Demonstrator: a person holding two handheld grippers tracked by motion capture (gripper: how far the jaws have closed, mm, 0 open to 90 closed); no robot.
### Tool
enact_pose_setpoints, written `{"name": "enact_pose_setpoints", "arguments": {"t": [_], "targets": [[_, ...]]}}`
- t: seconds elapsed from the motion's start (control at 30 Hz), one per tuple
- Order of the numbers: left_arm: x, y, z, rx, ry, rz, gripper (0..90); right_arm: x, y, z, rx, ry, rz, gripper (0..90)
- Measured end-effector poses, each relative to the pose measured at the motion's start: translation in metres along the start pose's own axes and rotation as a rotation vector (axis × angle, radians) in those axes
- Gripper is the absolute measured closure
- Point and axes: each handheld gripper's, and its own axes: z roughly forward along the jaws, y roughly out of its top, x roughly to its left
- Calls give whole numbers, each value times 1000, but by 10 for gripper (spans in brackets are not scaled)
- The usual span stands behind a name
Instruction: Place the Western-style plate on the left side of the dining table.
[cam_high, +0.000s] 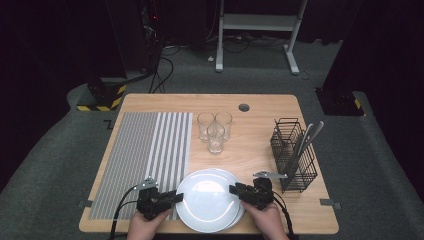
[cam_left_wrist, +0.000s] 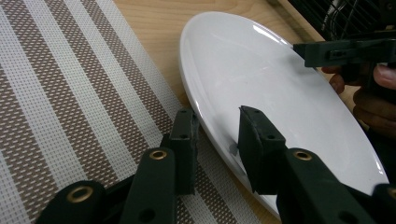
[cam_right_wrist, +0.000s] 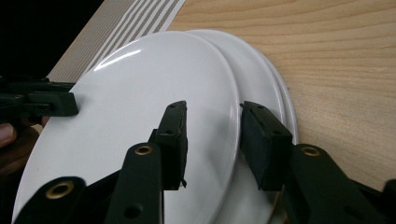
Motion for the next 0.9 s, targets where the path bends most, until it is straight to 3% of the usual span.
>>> {"name": "enact_pose_setpoints", "arguments": {"t": [0.13,0.27,0.63,0.9], "targets": [[3,0,-1,-9,-9,-28,696,0,0,2,10,-3,-9,671],[5,1,-2,-13,-18,-45,714,0,-1,3,17,-38,-7,783],[6,8,6,-26,-24,-64,739,0,1,1,-13,-60,5,818],[11,13,9,-47,-37,-89,765,-2,2,2,-27,-45,33,826]]}}
